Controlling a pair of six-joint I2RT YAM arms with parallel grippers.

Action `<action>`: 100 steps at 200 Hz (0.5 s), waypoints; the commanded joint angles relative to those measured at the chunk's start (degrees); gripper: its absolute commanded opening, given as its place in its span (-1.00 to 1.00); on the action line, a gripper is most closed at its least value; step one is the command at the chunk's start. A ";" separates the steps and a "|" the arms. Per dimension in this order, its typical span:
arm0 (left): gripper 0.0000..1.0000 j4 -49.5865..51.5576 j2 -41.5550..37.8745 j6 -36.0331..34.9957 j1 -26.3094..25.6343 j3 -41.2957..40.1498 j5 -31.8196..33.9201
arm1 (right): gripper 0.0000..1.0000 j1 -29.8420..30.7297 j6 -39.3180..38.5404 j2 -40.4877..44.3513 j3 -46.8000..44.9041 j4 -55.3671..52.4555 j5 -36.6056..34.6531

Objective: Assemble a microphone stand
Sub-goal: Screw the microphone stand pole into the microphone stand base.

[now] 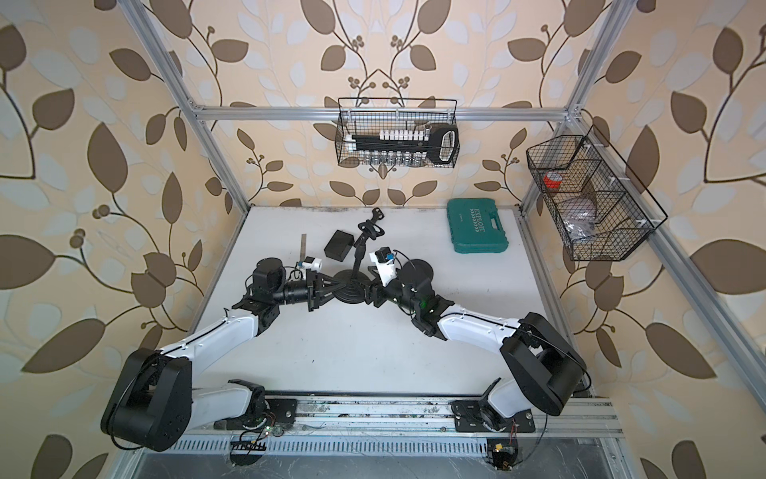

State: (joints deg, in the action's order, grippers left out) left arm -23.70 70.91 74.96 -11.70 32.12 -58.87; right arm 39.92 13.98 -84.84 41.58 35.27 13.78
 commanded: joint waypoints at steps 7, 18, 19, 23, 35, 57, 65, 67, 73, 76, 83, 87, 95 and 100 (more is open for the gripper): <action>-1.00 -3.72 -2.37 -2.68 -0.42 2.86 -1.86 | 0.41 -6.94 -4.15 -0.03 -1.43 6.77 24.59; -1.00 -3.91 -2.21 -2.54 -0.42 2.68 -2.24 | 0.38 -9.17 -2.95 -1.74 -0.15 9.09 30.95; -1.00 -3.94 -2.20 -2.49 -0.42 2.64 -2.27 | 0.38 -9.25 -2.88 -1.91 0.01 9.24 31.35; -1.00 -4.02 -2.12 -2.45 -0.42 2.60 -2.45 | 0.36 -9.72 -2.68 -2.56 0.61 9.74 32.84; -1.00 -4.00 -1.90 -2.32 -0.42 2.46 -3.10 | 0.30 -10.45 -2.72 -4.25 2.49 10.00 35.83; -1.00 -4.16 -1.31 -2.20 -0.42 2.18 -4.47 | 0.25 -10.58 -2.70 -6.81 5.04 11.61 38.48; -1.00 -4.24 -1.14 -2.18 -0.42 2.09 -4.67 | 0.24 -10.57 -1.89 -7.69 5.47 13.15 39.42; -1.00 -4.29 -1.11 -2.18 -0.42 2.14 -4.74 | 0.23 -10.57 -1.64 -7.99 5.58 13.69 39.69; -1.00 -4.37 -0.89 -2.18 -0.42 2.16 -4.89 | 0.22 -10.57 -0.85 -8.62 5.91 15.20 40.13; -1.00 -4.43 -0.79 -2.18 -0.42 2.08 -4.93 | 0.21 -10.57 -0.35 -8.96 6.09 15.90 40.30; -1.00 -4.63 -0.64 -2.10 -0.42 2.01 -5.02 | 0.16 -10.63 0.62 -9.85 6.51 17.30 40.48; -1.00 -4.69 -0.48 -2.03 -0.42 2.07 -5.10 | 0.14 -10.65 1.13 -10.28 6.81 17.99 40.72; -1.00 -5.09 -0.22 -1.86 -0.42 2.06 -5.20 | 0.10 -10.52 2.21 -11.22 7.33 19.12 41.36; -1.00 -5.31 -0.09 -1.77 -0.42 1.99 -5.20 | 0.07 -10.50 2.91 -11.81 7.70 19.88 41.47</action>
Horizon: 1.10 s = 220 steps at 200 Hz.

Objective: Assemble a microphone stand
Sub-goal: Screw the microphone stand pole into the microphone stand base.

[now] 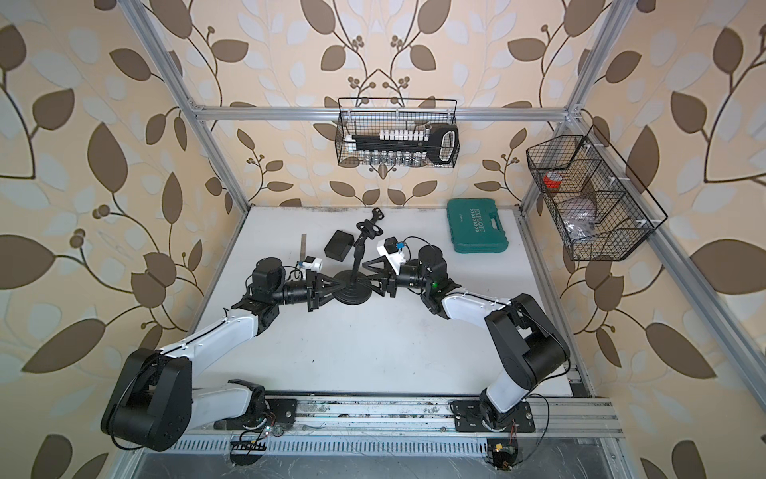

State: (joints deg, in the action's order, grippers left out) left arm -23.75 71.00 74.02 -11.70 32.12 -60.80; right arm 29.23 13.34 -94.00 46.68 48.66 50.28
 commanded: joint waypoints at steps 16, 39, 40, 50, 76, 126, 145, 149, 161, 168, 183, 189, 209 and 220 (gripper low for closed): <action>-1.00 -6.06 0.32 -0.46 -0.50 1.91 -3.36 | 0.03 0.41 4.90 -4.04 3.32 8.50 5.55; -1.00 -7.52 0.80 0.54 -0.51 1.81 -3.53 | 0.00 0.75 5.94 -5.51 4.13 10.33 5.55; -1.00 -7.53 0.80 0.57 -0.51 1.81 -3.54 | 0.00 0.79 5.97 -5.54 4.22 10.32 5.54; -1.00 -7.72 0.81 0.66 -0.51 1.79 -3.45 | -0.03 0.86 6.29 -5.95 4.54 10.69 5.72; -1.00 -8.10 0.63 0.82 -0.51 1.80 -3.06 | -0.27 1.07 7.25 -6.80 4.84 11.91 5.61; -1.00 -9.72 0.36 1.72 -0.51 1.79 -2.40 | -0.87 1.81 7.29 -6.91 3.83 12.10 2.41; -1.00 -10.57 0.10 2.26 -0.51 1.81 -1.92 | -1.00 2.46 6.79 -6.04 2.10 11.26 -1.82; -1.00 -10.69 -0.06 2.32 -0.51 1.81 -1.88 | -1.00 2.53 6.71 -5.83 1.48 10.97 -3.26; -1.00 -11.10 -0.29 2.40 -0.52 1.90 -1.62 | -1.00 3.38 6.53 -4.70 -0.62 9.96 -8.58; -1.00 -11.16 -0.48 2.40 -0.51 2.01 -1.48 | -1.00 4.06 6.44 -3.72 -1.98 9.06 -12.69; -1.00 -11.11 -0.85 2.33 -0.51 2.09 -1.19 | -1.00 6.63 5.58 -1.25 -4.81 5.50 -23.10; -1.00 -11.16 -1.02 2.37 -0.51 2.16 -1.09 | -1.00 7.97 5.55 -0.14 -5.78 3.19 -28.05; -1.00 -10.99 -1.54 2.29 -0.51 2.16 -0.49 | -1.00 12.94 8.08 3.11 -7.11 -6.38 -46.04; -1.00 -10.85 -1.83 2.30 -0.51 2.16 0.03 | -1.00 16.32 9.26 4.36 -7.18 -10.60 -55.48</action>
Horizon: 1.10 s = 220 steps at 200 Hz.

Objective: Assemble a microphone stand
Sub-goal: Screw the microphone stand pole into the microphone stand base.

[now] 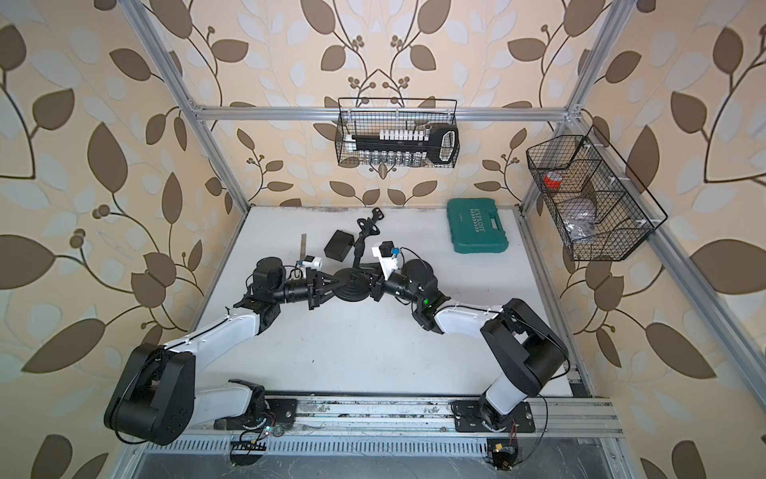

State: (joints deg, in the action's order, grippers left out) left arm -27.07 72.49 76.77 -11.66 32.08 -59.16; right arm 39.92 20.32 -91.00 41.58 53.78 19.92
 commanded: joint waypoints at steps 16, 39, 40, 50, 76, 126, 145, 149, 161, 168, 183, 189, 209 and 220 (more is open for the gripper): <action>-1.00 -6.96 -3.75 -0.66 -0.56 2.20 -0.90 | -1.00 9.81 2.90 2.22 -1.23 -19.84 -35.78; -1.00 -5.59 -4.41 -1.45 -0.55 2.28 -0.17 | -1.00 11.78 2.52 3.18 -0.65 -21.18 -38.94; -1.00 -5.47 -4.44 -1.54 -0.55 2.29 -0.13 | -1.00 11.77 2.48 3.28 -0.73 -21.00 -38.75; -1.00 -4.15 -4.71 -2.37 -0.51 2.55 0.13 | -0.94 11.18 1.49 4.43 -1.27 -19.48 -35.39; -1.00 -0.58 -5.25 -4.43 -0.47 2.80 0.97 | 0.10 2.92 -0.83 7.00 -3.00 -13.43 -9.91; -1.00 -2.31 -4.17 -3.29 -0.55 2.60 -0.36 | 0.33 -9.01 -6.86 5.11 -1.63 -8.03 22.78; -1.00 -2.90 -3.29 -2.82 -0.53 2.65 -1.34 | 0.32 -10.65 -7.42 2.95 0.67 -7.27 28.61; -1.00 -3.13 -3.09 -2.63 -0.55 2.64 -1.52 | 0.32 -10.81 -7.56 2.51 1.16 -7.09 29.63; -1.00 -4.47 -2.41 -1.85 -0.56 2.53 -2.13 | 0.30 -10.90 -7.70 0.96 2.74 -6.51 31.79; -1.00 -5.21 -1.99 -1.39 -0.56 2.41 -2.34 | 0.29 -10.92 -7.75 -0.03 3.71 -5.99 33.20; -1.00 -6.69 -1.10 -0.68 -0.64 2.55 -3.12 | 0.28 -10.91 -6.78 -2.19 5.36 -4.12 34.80; -1.00 -7.19 -0.83 -0.36 -0.64 2.50 -3.31 | 0.29 -10.91 -6.42 -3.02 6.02 -3.22 35.06; -1.00 -7.65 -0.34 -0.05 -0.73 2.55 -3.71 | 0.26 -10.87 -5.06 -5.57 8.06 -1.20 35.51; -1.00 -7.76 -0.27 -0.07 -0.80 2.40 -3.84 | 0.20 -10.91 -4.55 -6.61 8.85 -0.33 35.71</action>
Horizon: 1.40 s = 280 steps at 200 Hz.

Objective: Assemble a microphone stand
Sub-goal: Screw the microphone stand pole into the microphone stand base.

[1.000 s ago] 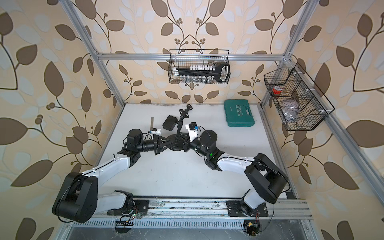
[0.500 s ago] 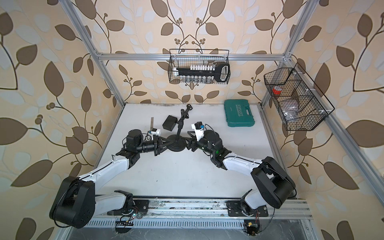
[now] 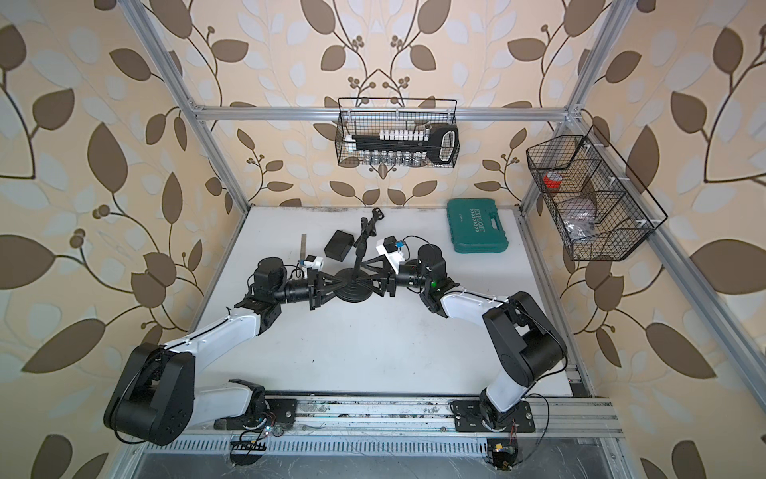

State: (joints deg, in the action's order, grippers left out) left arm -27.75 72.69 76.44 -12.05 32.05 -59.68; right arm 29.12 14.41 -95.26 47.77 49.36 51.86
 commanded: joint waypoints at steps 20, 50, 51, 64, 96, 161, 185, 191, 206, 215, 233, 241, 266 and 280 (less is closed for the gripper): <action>-1.00 -7.13 -0.35 0.11 -0.42 2.43 -3.49 | 0.13 -0.10 2.17 -3.82 3.20 6.10 3.70; -1.00 -6.99 -0.18 0.11 -0.43 2.54 -3.60 | 0.00 0.09 3.58 -5.19 3.12 9.96 3.41; -1.00 -7.02 -0.18 0.15 -0.43 2.56 -3.60 | 0.00 0.12 3.59 -5.19 3.12 10.05 3.33; -1.00 -7.19 -0.09 0.26 -0.43 2.56 -3.60 | -0.05 0.32 3.94 -5.60 3.20 10.75 2.60; -1.00 -7.18 -0.25 0.33 -0.43 2.49 -3.69 | -0.21 1.04 4.48 -6.49 4.04 11.24 2.24; -1.00 -7.35 -0.09 0.41 -0.43 2.23 -3.27 | -0.61 1.57 5.36 -6.74 3.78 12.09 2.42; -1.00 -7.83 -0.42 0.43 -0.43 2.22 -2.75 | -0.99 1.79 5.47 -6.55 2.81 11.84 0.73; -1.00 -7.77 -0.44 0.30 -0.42 2.29 -2.55 | -1.00 1.95 5.30 -6.38 2.36 11.45 -0.43; -1.00 -7.78 -0.35 0.48 -0.42 2.92 -2.71 | -1.00 2.56 4.04 -5.26 0.77 9.73 -5.26; -1.00 -8.51 -0.43 1.02 -0.42 3.01 -2.59 | -1.00 3.07 3.34 -4.15 -0.43 8.18 -9.17; -1.00 -7.93 -0.95 0.75 -0.43 3.43 -2.46 | -1.00 5.10 2.13 -1.52 -2.78 3.09 -19.46; -1.00 -7.54 -1.20 0.35 -0.38 3.60 -2.46 | -1.00 6.54 1.48 -0.08 -3.58 0.29 -24.47; -1.00 -7.52 -1.38 0.33 -0.39 3.28 -2.41 | -1.00 11.03 3.58 3.84 -4.15 -10.65 -42.96; -1.00 -7.76 -1.66 0.41 -0.35 2.93 -2.37 | -1.00 14.76 4.98 5.91 -4.26 -16.17 -53.91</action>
State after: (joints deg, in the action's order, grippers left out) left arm -28.42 73.28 77.32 -11.94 32.05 -58.85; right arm 39.44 18.11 -91.57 44.75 47.66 21.74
